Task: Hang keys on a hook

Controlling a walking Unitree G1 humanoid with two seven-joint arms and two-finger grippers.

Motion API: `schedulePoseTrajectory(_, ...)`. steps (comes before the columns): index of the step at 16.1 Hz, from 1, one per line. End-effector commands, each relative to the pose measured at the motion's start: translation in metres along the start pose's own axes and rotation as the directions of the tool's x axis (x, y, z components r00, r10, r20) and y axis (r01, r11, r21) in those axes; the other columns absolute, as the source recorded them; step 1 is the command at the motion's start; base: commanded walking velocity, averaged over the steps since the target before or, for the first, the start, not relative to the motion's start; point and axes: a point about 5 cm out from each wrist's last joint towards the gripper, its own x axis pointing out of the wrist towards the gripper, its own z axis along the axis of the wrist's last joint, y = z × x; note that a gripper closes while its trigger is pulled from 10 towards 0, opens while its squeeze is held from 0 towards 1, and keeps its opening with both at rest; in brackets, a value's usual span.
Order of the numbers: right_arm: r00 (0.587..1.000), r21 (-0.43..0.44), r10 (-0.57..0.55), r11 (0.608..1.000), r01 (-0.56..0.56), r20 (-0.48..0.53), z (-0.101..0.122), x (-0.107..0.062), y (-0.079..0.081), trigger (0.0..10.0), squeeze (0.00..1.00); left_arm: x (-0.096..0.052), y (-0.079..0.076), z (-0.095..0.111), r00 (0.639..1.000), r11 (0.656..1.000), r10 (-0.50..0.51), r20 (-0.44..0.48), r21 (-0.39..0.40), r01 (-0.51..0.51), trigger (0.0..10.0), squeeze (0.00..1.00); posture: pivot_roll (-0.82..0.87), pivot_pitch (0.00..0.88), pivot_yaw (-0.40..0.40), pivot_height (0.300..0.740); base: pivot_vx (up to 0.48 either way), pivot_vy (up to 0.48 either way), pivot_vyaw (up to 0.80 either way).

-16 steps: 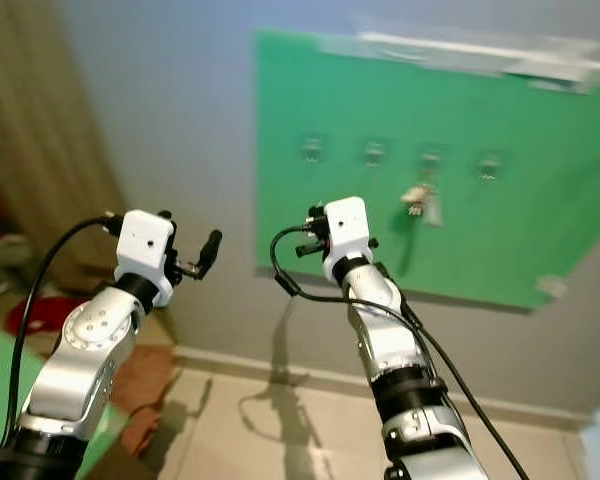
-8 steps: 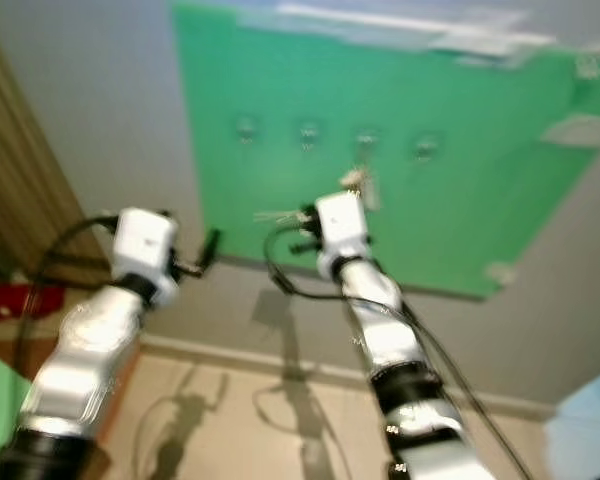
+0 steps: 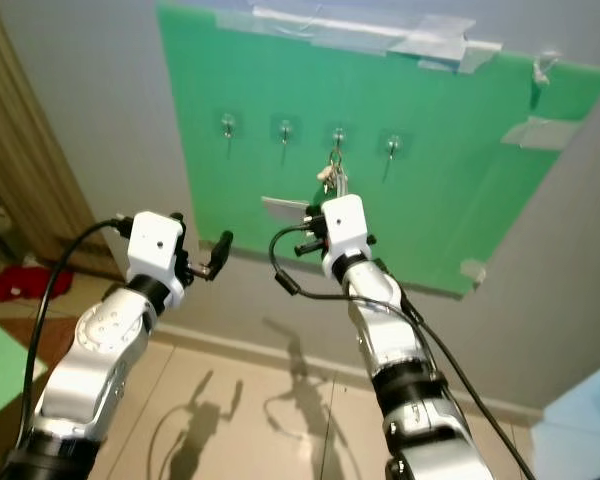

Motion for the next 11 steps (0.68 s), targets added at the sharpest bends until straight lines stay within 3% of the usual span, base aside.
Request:
schedulePoseTrajectory(1, 0.999, -0.020, 0.017, 1.000, -0.016, 0.033, 0.0111, 0.0045, -0.0005, 0.0, 0.00, 0.0002, -0.0006, 0.0054, 1.000, 1.000, 0.000, 0.026, -0.005, 0.000, 10.0, 0.00, 0.04, 0.000, -0.031, 0.740, 0.450, 0.000, 0.00)
schedulePoseTrajectory(9, 0.996, -0.036, 0.073, 0.997, -0.072, 0.044, 0.0179, 0.0103, 0.0036, 0.0, 0.00, 0.0021, -0.0009, 0.0062, 1.000, 1.000, 0.012, 0.025, 0.006, -0.012, 10.0, 0.00, 0.04, 0.000, -0.042, 0.740, 0.456, 0.000, 0.00)
schedulePoseTrajectory(11, 0.995, -0.041, 0.083, 0.996, -0.081, 0.047, 0.0188, 0.0102, 0.0050, 0.0, 0.00, 0.0020, -0.0008, 0.0068, 0.999, 1.000, 0.013, 0.032, 0.003, -0.013, 10.0, 0.00, 0.04, 0.000, -0.042, 0.740, 0.000, 0.000, 0.00)
